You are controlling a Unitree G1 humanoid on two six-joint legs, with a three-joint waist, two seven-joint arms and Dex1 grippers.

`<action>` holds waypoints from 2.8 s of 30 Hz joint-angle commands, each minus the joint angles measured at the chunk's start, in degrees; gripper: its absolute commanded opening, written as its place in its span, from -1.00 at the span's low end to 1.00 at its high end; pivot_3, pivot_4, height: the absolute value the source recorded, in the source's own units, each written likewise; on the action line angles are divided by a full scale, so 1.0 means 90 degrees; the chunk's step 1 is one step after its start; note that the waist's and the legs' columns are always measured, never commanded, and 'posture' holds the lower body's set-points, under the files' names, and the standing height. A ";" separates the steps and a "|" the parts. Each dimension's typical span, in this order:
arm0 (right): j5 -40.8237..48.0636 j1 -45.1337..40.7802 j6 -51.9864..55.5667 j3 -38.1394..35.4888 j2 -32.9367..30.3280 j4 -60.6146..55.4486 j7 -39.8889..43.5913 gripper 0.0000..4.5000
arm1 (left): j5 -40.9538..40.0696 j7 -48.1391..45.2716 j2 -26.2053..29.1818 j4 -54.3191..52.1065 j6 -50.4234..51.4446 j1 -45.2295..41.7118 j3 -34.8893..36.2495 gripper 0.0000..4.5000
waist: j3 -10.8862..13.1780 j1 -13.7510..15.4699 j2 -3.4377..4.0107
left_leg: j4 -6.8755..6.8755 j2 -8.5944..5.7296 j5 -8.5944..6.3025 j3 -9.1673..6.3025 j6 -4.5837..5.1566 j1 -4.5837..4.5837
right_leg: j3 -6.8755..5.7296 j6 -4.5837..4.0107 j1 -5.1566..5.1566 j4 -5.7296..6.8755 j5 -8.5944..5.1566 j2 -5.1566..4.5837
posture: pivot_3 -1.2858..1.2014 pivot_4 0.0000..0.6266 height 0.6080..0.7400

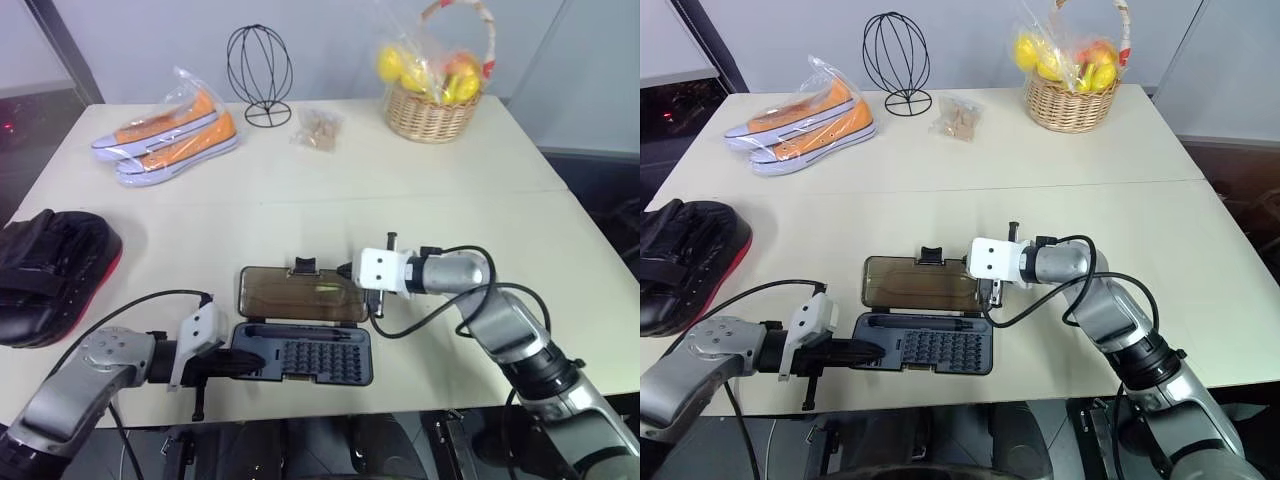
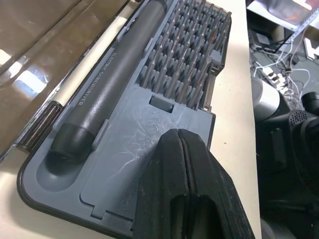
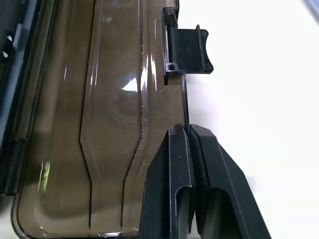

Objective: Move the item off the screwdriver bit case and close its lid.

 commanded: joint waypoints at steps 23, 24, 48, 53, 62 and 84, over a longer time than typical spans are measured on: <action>-0.0322 0.0389 -0.0841 -0.0266 -0.0299 -0.0440 -0.0507 -0.98 | -0.4929 0.1087 0.0655 0.0442 0.3096 -0.2758 0.2290 -1.00 | 0.0031 -0.0016 -0.0026 | 0.0007 -0.0013 0.0000 -0.0008 0.0000 -0.0013 | -0.0004 0.0018 -0.0010 0.0004 0.0008 0.0006 | 0.03 -0.52 1.00; -0.0349 0.0377 -0.0906 -0.0267 -0.0304 -0.0444 -0.0519 -0.98 | -0.4527 0.1290 0.0546 0.0869 0.2943 -0.3056 0.2170 -1.00 | 0.0031 -0.0025 -0.0026 | 0.0005 -0.0014 0.0000 -0.0006 0.0000 -0.0013 | -0.0002 0.0021 -0.0011 0.0004 0.0008 0.0006 | 0.03 -0.52 1.00; -0.0551 0.0450 -0.1320 -0.0405 -0.0374 -0.0747 -0.0568 -0.98 | 0.0742 -0.0122 -0.0676 0.4447 -0.0503 -0.4130 -0.0442 -1.00 | 0.0031 0.0005 -0.0028 | 0.0016 -0.0021 0.0002 -0.0005 -0.0002 -0.0096 | 0.0000 0.0024 -0.0089 0.0010 0.0009 0.0018 | 0.03 -0.52 1.00; -0.0563 0.0464 -0.1316 -0.0425 -0.0380 -0.0761 -0.0557 -0.98 | 0.0176 -0.0909 -0.0642 0.3694 0.0158 -0.3797 -0.0374 -1.00 | 0.0031 0.0012 -0.0028 | 0.0017 -0.0020 0.0002 -0.0005 -0.0002 -0.0097 | 0.0000 0.0025 -0.0089 0.0010 0.0010 0.0016 | 0.03 -0.52 1.00; -0.0240 0.0589 -0.0970 -0.0587 -0.0346 -0.0996 -0.0390 -0.73 | 0.0127 -0.0875 -0.0872 0.3274 0.0511 -0.3734 -0.0310 -1.00 | 0.0030 0.0043 -0.0029 | 0.0027 -0.0020 0.0002 -0.0011 -0.0002 -0.0100 | -0.0003 0.0026 -0.0087 0.0020 0.0010 0.0013 | 0.03 -0.52 1.00; 0.4840 0.4346 0.2989 -0.5145 -0.1736 -0.4209 0.1902 0.42 | -0.0208 -0.1603 -0.1055 0.2269 0.1111 -0.3897 -0.0600 -1.00 | 0.0027 0.0263 -0.0032 | 0.0028 -0.0020 -0.0002 -0.0031 0.0006 -0.0103 | -0.0019 0.0028 -0.0069 0.0006 0.0007 0.0012 | 0.03 -0.52 1.00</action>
